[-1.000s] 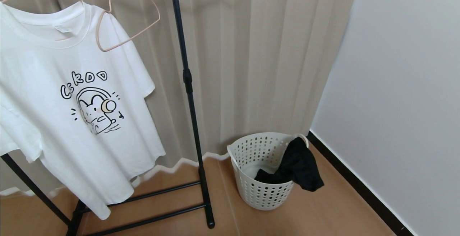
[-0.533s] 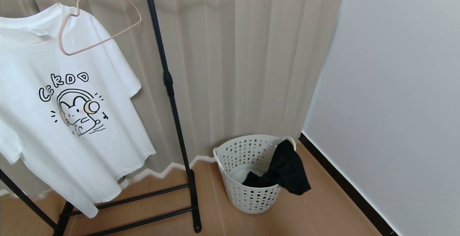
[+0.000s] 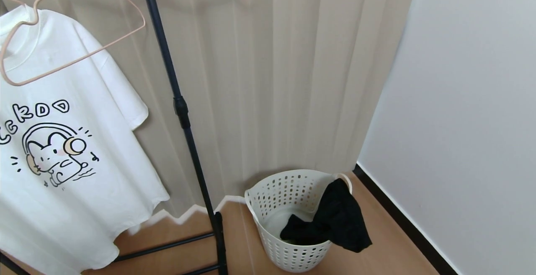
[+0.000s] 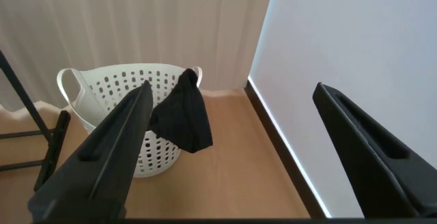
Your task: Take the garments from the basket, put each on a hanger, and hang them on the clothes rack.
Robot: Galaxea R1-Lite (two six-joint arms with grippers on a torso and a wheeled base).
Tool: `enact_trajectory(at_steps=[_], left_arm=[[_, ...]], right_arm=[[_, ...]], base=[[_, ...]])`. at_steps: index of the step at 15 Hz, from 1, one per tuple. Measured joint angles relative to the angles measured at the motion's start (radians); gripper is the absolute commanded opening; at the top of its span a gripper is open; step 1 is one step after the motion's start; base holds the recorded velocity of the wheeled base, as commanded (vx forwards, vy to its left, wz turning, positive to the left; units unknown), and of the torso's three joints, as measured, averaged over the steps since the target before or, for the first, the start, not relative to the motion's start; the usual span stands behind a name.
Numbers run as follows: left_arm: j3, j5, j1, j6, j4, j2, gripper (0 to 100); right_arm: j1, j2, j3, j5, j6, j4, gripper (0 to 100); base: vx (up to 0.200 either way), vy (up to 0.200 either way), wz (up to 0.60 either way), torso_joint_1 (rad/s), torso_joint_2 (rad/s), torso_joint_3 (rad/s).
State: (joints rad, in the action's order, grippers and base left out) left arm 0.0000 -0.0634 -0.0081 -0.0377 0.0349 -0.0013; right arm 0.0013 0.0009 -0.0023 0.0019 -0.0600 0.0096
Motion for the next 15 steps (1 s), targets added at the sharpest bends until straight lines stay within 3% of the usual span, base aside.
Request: enact_trajectory(at_steps=[6, 15], left_arm=[[0.0, 0.004, 0.0, 0.003, -0.003, 0.0, 100], [0.0, 0.004, 0.0, 0.003, -0.001, 0.0, 100]], right_arm=[[0.0, 0.0, 0.0, 0.001, 0.064, -0.001, 100], [0.0, 0.0, -0.001, 0.001, 0.064, 0.0, 100]], base=[[0.0, 0.0, 0.0, 0.0, 0.0, -0.019], [0.0, 0.0, 0.0, 0.003, 0.0, -0.191]])
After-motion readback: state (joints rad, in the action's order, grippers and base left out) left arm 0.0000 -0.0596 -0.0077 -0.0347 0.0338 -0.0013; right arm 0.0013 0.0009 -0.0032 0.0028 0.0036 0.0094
